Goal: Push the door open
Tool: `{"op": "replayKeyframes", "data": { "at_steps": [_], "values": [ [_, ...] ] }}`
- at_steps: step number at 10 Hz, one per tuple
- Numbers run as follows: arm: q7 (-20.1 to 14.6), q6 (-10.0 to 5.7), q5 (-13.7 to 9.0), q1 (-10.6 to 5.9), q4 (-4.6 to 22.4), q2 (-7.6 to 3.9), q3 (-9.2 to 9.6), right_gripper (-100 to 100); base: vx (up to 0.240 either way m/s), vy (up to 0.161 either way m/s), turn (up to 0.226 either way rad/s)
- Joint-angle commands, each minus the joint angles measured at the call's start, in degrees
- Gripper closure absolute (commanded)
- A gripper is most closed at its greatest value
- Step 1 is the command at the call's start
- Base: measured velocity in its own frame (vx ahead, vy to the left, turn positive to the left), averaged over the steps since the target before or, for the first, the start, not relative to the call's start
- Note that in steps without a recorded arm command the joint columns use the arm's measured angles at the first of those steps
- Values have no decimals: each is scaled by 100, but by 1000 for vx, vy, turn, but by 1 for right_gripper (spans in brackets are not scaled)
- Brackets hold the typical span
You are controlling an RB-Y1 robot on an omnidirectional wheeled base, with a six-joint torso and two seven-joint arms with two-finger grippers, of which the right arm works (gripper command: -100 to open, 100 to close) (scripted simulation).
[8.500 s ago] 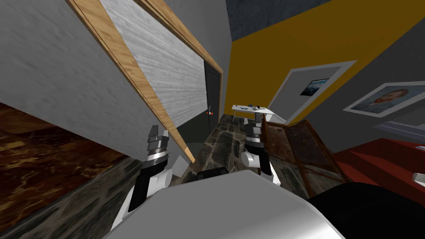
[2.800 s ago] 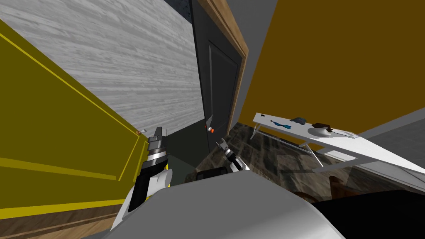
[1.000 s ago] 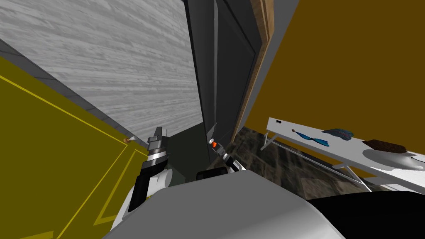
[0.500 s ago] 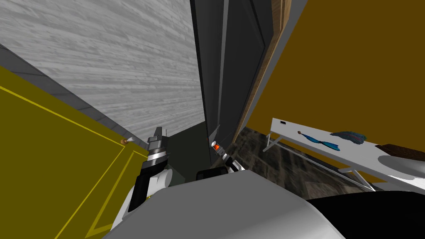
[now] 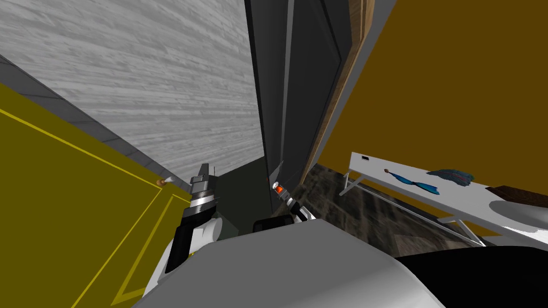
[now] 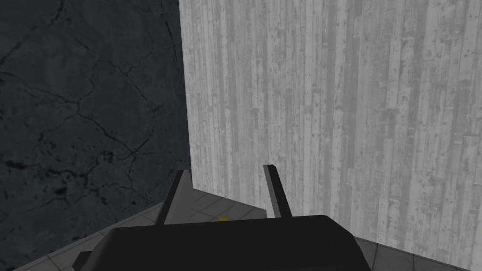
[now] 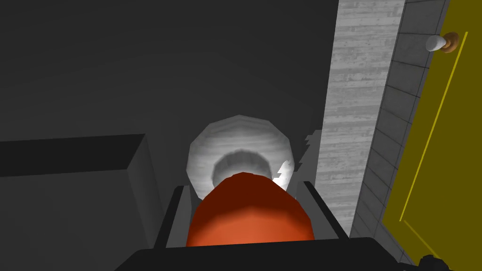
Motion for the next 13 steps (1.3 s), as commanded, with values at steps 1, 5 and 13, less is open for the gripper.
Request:
{"op": "replayKeyframes", "data": {
  "at_steps": [1,5,13],
  "values": [
    [-203,-8,-56,-8,5,-8,-5,100,18,15,17],
    [-801,-6,-243,-40,43,-31,-2,100,16,14,10],
    [-1842,-1,-603,-100,115,-64,4,100,25,18,18]
  ]
}}
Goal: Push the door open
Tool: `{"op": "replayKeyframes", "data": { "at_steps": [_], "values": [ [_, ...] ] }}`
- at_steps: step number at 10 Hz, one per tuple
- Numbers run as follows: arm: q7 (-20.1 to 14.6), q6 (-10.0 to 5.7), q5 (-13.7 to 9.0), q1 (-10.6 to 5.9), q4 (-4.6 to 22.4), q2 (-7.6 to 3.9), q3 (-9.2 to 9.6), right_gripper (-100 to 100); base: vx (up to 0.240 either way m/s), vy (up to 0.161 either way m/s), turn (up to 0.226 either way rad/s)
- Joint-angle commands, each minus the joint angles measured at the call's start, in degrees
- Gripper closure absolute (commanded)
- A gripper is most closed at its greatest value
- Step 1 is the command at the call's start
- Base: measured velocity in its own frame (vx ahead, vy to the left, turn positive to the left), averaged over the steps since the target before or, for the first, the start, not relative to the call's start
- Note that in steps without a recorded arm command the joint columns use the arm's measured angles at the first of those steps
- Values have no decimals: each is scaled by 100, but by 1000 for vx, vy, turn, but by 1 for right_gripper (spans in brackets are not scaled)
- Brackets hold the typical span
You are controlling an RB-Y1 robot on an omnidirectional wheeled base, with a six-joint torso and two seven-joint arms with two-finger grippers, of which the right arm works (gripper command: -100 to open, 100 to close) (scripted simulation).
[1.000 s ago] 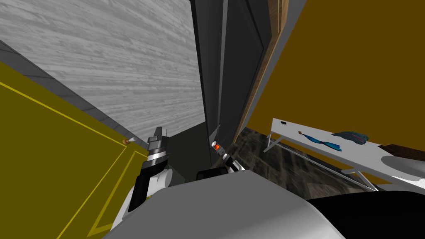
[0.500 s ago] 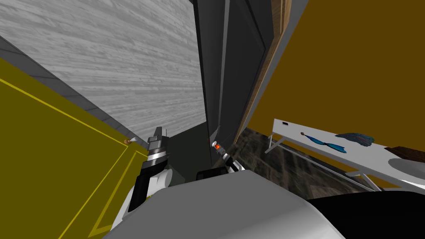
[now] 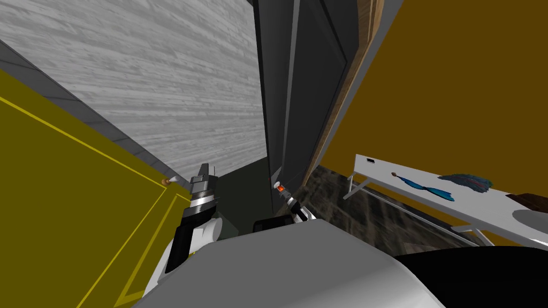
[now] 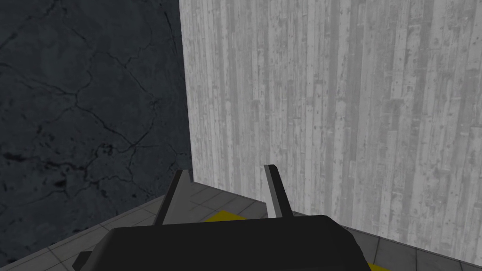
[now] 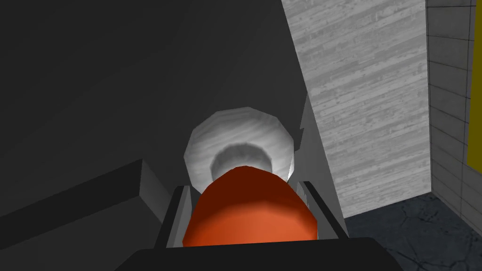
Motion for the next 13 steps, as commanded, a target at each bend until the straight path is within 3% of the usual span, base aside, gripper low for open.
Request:
{"op": "replayKeyframes", "data": {
  "at_steps": [1,3,5,10,13],
  "values": [
    [-286,66,-115,9,-135,-45,-11,100,23,12,18],
    [-552,68,-211,-7,-116,-51,-10,100,21,21,14],
    [-552,68,-211,-7,-116,-51,-10,100,17,11,9],
    [-1412,73,-628,-77,-32,-70,-3,100,34,19,22],
    [-1720,74,-739,-96,-9,-73,-2,100,32,25,16]
  ]
}}
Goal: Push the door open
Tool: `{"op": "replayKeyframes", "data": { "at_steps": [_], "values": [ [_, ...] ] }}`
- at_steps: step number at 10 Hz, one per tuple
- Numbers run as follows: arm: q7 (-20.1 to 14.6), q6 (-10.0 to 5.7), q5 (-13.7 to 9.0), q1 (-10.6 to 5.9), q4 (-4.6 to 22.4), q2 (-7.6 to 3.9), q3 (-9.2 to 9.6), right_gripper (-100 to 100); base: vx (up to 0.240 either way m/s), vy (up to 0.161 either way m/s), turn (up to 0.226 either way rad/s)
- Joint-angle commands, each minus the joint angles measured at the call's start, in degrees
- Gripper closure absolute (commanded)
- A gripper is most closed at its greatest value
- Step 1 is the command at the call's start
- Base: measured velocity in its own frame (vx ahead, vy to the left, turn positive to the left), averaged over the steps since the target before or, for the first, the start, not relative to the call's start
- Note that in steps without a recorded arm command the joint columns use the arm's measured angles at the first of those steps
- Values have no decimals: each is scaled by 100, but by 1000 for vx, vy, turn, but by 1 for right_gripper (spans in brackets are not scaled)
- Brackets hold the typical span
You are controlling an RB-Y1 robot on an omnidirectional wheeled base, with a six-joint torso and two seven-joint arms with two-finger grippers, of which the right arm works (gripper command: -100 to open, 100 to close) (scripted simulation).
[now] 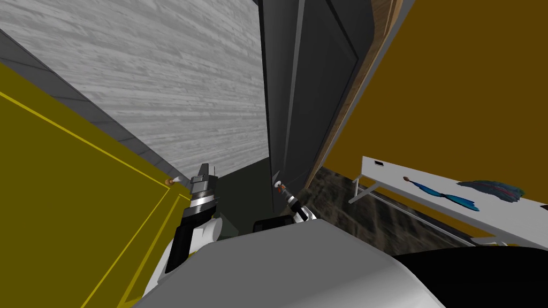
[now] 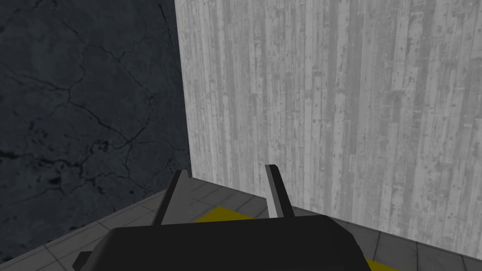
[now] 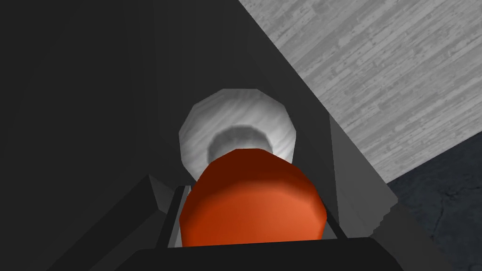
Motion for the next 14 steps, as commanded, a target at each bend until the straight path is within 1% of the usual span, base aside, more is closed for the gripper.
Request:
{"op": "replayKeyframes", "data": {
  "at_steps": [1,2,3,5,6,7,8,9,10,12,14],
  "values": [
    [-286,-7,-156,-67,39,-34,-55,100,42,17,24],
    [-428,-5,-279,-88,64,-34,-53,100,49,28,42],
    [-533,-5,-279,-88,64,-34,-53,100,37,16,8],
    [-903,-2,-527,-130,114,-35,-50,100,49,18,26],
    [-1008,-2,-527,-130,114,-35,-50,100,43,14,1],
    [-1203,-1,-650,-151,139,-36,-48,100,41,18,15],
    [-1245,-1,-650,-151,139,-36,-48,100,37,14,5],
    [-1474,1,-782,-173,166,-32,-46,100,48,12,26],
    [-1143,17,-604,-90,36,-41,-61,-100,3,1,-36],
    [-902,22,-475,-37,-14,-40,-89,-100,-37,-11,-34],
    [-584,28,-305,33,-80,-33,-127,-100,-47,-13,-43]
  ]
}}
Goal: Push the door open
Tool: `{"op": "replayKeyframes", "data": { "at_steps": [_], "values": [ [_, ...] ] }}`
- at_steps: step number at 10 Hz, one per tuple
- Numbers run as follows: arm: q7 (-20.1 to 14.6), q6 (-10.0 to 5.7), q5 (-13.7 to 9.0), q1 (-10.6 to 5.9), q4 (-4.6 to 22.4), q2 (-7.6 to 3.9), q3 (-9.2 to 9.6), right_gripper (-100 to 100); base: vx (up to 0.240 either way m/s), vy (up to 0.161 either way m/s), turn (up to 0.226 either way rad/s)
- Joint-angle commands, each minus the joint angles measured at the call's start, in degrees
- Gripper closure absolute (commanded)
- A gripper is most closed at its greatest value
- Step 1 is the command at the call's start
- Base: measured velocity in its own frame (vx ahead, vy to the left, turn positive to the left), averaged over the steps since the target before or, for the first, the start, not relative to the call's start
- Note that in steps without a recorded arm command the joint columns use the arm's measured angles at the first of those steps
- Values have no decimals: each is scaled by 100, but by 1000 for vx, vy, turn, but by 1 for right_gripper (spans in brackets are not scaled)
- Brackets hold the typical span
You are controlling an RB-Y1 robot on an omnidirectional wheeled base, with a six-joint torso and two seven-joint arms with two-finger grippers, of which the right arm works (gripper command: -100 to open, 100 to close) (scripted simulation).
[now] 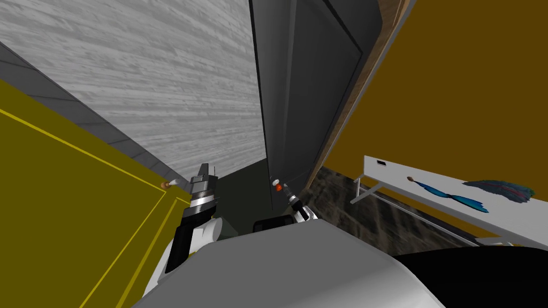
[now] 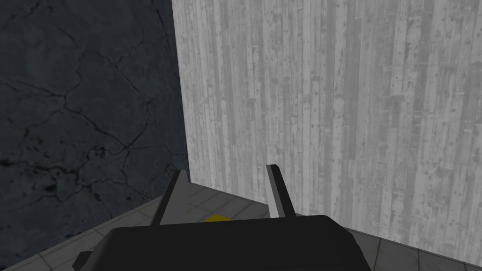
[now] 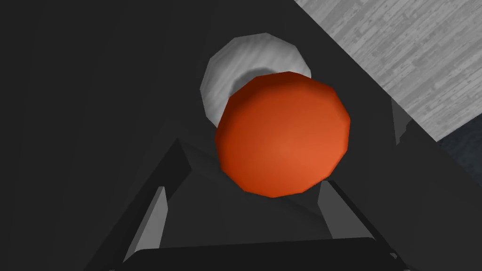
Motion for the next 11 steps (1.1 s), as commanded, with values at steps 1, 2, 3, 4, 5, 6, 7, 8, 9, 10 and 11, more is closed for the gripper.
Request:
{"op": "replayKeyframes", "data": {
  "at_steps": [1,2,3,4,5,6,7,8,9,10,11],
  "values": [
    [286,-2,154,51,-39,16,-37,-100,-44,-12,-34],
    [448,2,259,94,-80,26,-60,-100,-52,-12,-44],
    [509,2,259,94,-80,26,-60,-100,-39,-13,-19],
    [719,6,371,140,-123,39,-85,-100,-30,-16,-32],
    [873,10,487,188,-168,54,-110,-100,-41,-16,-53],
    [936,10,487,188,-168,54,-110,-100,-33,-10,-21],
    [1155,15,609,238,-214,74,-137,-100,-29,-12,-33],
    [1301,19,732,288,-262,95,-164,-100,-43,-19,-59],
    [1394,19,732,288,-262,95,-164,-100,-34,-11,-21],
    [1608,24,859,341,-311,122,-192,-100,-40,-11,-41],
    [1631,24,859,341,-311,122,-192,-100,-33,-8,-19]
  ]
}}
